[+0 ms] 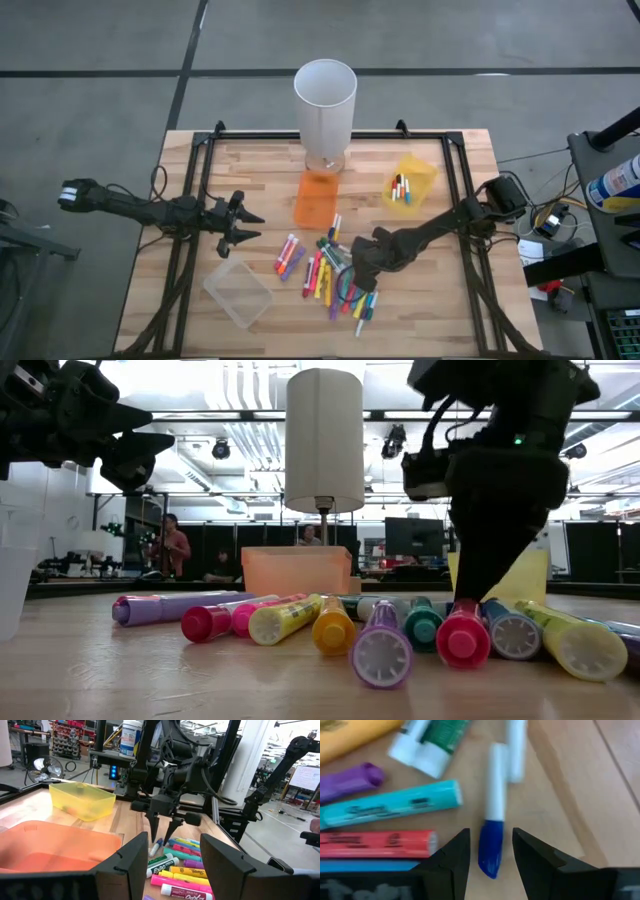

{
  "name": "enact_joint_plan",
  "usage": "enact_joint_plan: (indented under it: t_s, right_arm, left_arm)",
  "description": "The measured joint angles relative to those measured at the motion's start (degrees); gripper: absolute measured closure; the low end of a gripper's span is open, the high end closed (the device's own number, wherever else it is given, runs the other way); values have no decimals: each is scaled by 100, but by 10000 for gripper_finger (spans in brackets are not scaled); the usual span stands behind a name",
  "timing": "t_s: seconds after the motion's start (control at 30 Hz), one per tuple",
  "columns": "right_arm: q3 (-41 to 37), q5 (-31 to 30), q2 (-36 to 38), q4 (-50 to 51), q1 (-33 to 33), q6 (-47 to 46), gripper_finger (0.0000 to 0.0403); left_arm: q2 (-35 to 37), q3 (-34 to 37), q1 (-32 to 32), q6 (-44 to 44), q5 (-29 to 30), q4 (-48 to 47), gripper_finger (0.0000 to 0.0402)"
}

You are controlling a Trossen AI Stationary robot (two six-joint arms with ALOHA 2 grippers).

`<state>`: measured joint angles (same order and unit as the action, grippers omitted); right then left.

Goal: Pick & Place Markers
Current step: Put the bottom small blue marker pen into the yellow bin

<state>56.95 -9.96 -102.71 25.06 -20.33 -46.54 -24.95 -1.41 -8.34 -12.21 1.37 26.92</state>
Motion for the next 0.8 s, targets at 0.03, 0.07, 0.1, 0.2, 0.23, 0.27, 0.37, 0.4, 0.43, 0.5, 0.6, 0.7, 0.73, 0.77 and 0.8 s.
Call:
enact_joint_plan:
  t_s: [0.03,0.07,0.1,0.2,0.23,0.27,0.37,0.4,0.43,0.5,0.6,0.7,0.73,0.77,0.8]
  right_arm:
    - [0,-2,8,-18,-13,0,264]
    - [-5,-2,8,-16,-23,0,264]
    - [-11,1,8,-7,-25,2,263]
    - [-15,-49,8,-12,-17,41,263]
    - [-30,-58,8,-18,-10,45,265]
    - [-63,-65,8,-18,-2,44,266]
    - [-193,-76,25,-106,28,-16,274]
    - [-241,-78,33,-140,30,-48,277]
    - [-274,-85,37,-176,30,-88,281]
    - [-315,-108,43,-222,28,-135,291]
    - [-305,-106,43,-201,28,-191,319]
    - [-252,-94,36,-151,36,-112,351]
    - [-233,-84,34,-141,44,-101,360]
    - [-217,-73,32,-133,56,-64,364]
    - [-203,-65,32,-125,63,-62,364]
  left_arm:
    - [0,0,0,0,0,2,227]
    - [0,-2,1,2,-2,0,227]
    - [0,-2,0,1,-1,0,227]
    - [0,-1,1,1,-2,1,227]
    - [0,-1,1,2,-2,1,227]
    - [0,-1,1,0,-1,0,227]
    - [0,0,2,0,-2,0,227]
    - [0,-2,2,1,-2,2,227]
    - [1,-1,2,1,-1,2,227]
    - [0,-2,2,0,0,2,227]
    - [0,-2,1,2,-1,0,227]
    - [0,0,0,2,-2,0,227]
    - [0,-2,2,2,-2,0,227]
    - [0,-2,2,0,0,0,227]
    - [0,0,0,2,-2,2,227]
